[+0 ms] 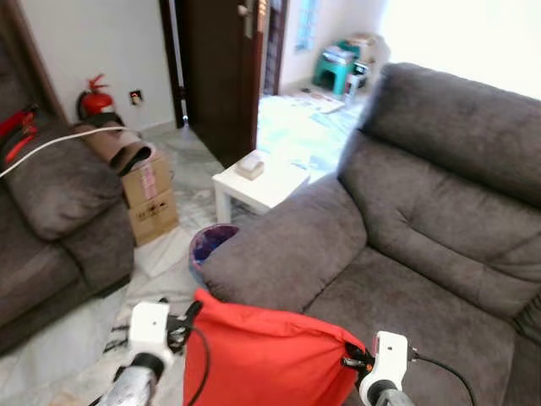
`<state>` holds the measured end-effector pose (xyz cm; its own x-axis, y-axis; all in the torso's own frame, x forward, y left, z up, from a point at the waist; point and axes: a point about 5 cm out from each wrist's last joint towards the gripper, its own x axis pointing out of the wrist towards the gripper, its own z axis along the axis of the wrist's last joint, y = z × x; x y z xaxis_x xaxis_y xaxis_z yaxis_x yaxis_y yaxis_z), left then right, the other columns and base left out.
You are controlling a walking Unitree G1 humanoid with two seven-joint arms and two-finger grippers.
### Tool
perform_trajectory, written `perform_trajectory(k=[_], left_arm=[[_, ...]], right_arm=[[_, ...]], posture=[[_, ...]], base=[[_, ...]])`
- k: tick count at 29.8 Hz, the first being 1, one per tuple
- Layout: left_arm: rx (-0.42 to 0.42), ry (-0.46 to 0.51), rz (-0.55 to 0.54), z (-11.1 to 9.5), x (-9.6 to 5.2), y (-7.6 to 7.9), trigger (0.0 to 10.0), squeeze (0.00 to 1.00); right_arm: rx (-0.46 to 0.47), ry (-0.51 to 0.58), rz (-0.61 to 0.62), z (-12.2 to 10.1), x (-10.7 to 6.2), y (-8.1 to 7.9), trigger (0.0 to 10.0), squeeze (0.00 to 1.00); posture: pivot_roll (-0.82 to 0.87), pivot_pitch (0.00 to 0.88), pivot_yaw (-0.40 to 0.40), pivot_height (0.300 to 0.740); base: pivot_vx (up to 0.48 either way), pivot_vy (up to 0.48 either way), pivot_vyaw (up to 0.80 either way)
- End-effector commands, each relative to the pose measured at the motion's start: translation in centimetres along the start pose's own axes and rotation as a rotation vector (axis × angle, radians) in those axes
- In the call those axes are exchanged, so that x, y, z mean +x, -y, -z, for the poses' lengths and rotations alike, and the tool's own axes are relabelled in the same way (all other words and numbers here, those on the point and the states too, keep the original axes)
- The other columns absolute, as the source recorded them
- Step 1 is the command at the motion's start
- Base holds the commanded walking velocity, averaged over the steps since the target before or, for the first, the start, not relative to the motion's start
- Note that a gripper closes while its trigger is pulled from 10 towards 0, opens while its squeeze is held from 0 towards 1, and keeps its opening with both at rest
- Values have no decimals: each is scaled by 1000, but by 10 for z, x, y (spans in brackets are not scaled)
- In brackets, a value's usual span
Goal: Move the pillow to the sofa from floor
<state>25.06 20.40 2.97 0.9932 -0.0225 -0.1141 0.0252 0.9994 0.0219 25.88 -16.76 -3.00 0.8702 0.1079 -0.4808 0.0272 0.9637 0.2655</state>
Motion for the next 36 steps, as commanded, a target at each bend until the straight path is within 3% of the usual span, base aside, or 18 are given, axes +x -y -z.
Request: perform_trajectory(k=[1,12,17,21,23,24,26,27,31,33,34,35,36], left_arm=[[-28,-6,45,0,3,12,10000,0],[-27,-56,130,4,1,7,10000,0],[-48,-79,223,2,-2,11,10000,0],[61,-136,427,3,-10,21,10000,0],[71,-157,478,4,-13,22,10000,0],[125,-199,569,5,-18,20,10000,0],[145,-216,600,5,-20,20,10000,0],[231,-263,665,7,-24,13,10000,0],[291,-323,727,7,-28,4,10000,0],[434,-391,818,12,-32,-3,10000,0],[434,-391,818,12,-32,-3,10000,0],[510,-425,868,17,-36,-5,10000,16],[540,-452,899,21,-38,-7,10000,1000]], right_arm=[[-20,138,61,-29,0,17,10000,0],[-58,129,43,-28,1,14,10000,0],[-104,125,20,-28,2,9,10000,0],[-159,125,-4,-28,2,6,10000,0],[-179,128,-16,-28,2,5,10000,0],[-207,132,-37,-29,2,2,10000,0],[-217,133,-44,-29,2,2,10000,0],[-235,130,-69,-29,3,-1,10000,0],[-276,121,-110,-30,3,-4,10000,0],[-310,114,-156,-32,4,-7,10000,0],[-310,114,-156,-32,4,-7,10000,0],[-324,121,-173,-34,5,-9,10000,0],[-337,129,-188,-37,6,-10,10000,0]], posture=[[154,17,-33,740],[161,20,-36,740],[164,22,-38,740],[166,20,-39,740],[166,20,-39,740],[167,16,-39,740],[167,15,-38,740],[169,11,-38,740],[170,3,-38,740],[174,3,-41,740],[174,3,-41,740],[174,3,-41,740],[170,2,-39,740]], base=[[0,0,-788],[0,0,-777],[0,0,-769],[0,0,-769],[0,0,-763],[0,0,0],[0,0,0],[0,0,0],[0,0,0],[0,0,0],[0,0,0],[0,0,0],[0,0,0]])
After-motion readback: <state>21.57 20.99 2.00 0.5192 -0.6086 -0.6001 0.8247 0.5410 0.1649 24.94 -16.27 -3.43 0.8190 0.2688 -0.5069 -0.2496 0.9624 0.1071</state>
